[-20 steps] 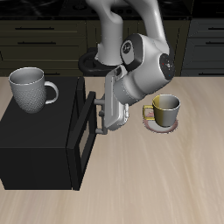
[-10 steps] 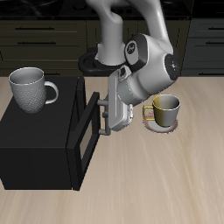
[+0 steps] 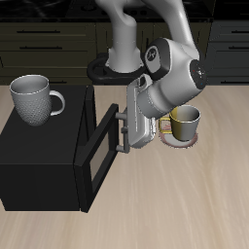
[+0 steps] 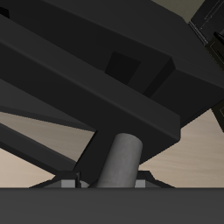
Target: Open the microwave
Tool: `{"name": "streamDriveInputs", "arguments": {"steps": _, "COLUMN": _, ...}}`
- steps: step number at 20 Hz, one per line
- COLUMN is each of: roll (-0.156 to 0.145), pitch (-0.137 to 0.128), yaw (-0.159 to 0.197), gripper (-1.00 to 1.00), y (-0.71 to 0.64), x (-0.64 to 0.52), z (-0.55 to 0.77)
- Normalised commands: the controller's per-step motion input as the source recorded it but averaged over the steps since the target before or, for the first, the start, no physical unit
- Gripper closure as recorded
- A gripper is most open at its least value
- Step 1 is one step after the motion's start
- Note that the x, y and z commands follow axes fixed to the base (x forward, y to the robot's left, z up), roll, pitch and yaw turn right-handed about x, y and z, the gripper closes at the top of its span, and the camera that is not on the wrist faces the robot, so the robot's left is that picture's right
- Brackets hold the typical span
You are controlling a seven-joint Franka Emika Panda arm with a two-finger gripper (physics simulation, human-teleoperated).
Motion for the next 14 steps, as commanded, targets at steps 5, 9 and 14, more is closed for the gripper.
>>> {"name": "streamDriveInputs", "arguments": {"steps": 5, "roll": 0.069, "pitch": 0.038, "yaw": 0.04, "gripper": 1.0, "y": 0.39, "x": 0.02, "z": -0.26}}
{"name": "streamDriveInputs", "arguments": {"steps": 9, "roll": 0.063, "pitch": 0.061, "yaw": 0.04, "gripper": 1.0, "y": 0.47, "x": -0.01, "z": -0.28}}
{"name": "streamDriveInputs", "arguments": {"steps": 14, "roll": 0.044, "pitch": 0.001, "yaw": 0.034, "gripper": 1.0, "y": 0.46, "x": -0.15, "z": -0.08}}
